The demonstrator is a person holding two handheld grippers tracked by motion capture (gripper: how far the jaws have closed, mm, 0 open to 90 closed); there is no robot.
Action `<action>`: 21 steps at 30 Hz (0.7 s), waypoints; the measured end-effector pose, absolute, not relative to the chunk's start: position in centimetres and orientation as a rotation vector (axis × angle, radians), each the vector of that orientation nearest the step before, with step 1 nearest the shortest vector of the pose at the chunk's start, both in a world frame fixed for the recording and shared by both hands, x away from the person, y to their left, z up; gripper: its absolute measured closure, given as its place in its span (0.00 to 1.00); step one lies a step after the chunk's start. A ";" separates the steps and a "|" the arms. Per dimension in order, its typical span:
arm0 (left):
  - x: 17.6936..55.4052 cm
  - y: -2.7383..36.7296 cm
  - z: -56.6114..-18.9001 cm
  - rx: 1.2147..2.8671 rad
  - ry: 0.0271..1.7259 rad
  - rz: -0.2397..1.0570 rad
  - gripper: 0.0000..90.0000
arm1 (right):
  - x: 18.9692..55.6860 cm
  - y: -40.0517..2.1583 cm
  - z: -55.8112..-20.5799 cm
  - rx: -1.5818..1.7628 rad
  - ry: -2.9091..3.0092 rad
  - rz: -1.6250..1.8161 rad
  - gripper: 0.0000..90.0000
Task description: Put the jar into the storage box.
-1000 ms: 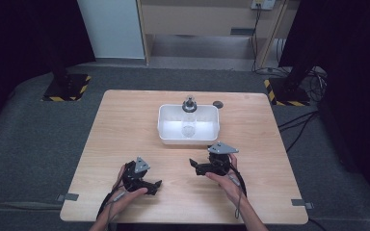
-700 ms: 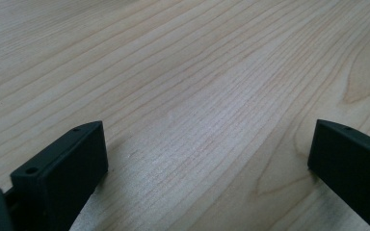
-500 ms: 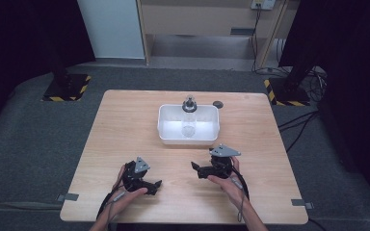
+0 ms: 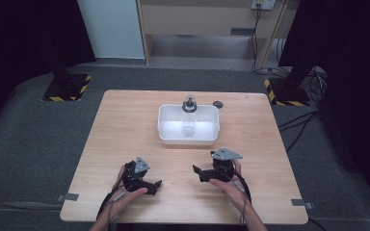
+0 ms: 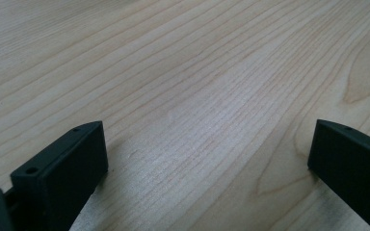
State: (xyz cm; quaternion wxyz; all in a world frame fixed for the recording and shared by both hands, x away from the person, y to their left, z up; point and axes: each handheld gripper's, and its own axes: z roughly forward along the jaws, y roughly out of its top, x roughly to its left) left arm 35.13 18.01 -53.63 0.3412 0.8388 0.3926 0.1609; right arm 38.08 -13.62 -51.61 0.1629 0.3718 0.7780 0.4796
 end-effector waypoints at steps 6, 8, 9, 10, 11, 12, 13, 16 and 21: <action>35.1 18.0 -53.6 2.181 1.022 0.418 0.00 | 37.8 -14.0 -51.7 1.068 2.217 1.368 0.06; 35.1 18.0 -53.6 2.181 1.022 0.418 0.00 | 37.7 -14.1 -51.7 1.072 2.216 1.368 0.06; 35.1 18.0 -53.6 2.182 1.022 0.418 0.00 | 37.7 -14.2 -51.7 1.071 2.215 1.369 0.06; 35.1 18.0 -53.6 2.182 1.022 0.418 0.00 | 37.6 -14.2 -51.7 1.072 2.215 1.367 0.06; 35.1 18.0 -53.6 2.182 1.021 0.418 0.00 | 37.6 -14.3 -51.7 1.072 2.214 1.368 0.06; 35.1 18.0 -53.6 2.182 1.022 0.418 0.00 | 37.5 -14.3 -51.7 1.071 2.215 1.368 0.06; 35.1 18.0 -53.6 2.182 1.021 0.418 0.00 | 37.5 -14.4 -51.7 1.073 2.215 1.367 0.06; 35.1 18.0 -53.6 2.182 1.021 0.418 0.00 | 37.4 -14.5 -51.8 1.074 2.217 1.367 0.06; 35.1 18.0 -53.6 2.182 1.021 0.418 0.00 | 37.1 -14.6 -51.8 1.074 2.223 1.365 0.06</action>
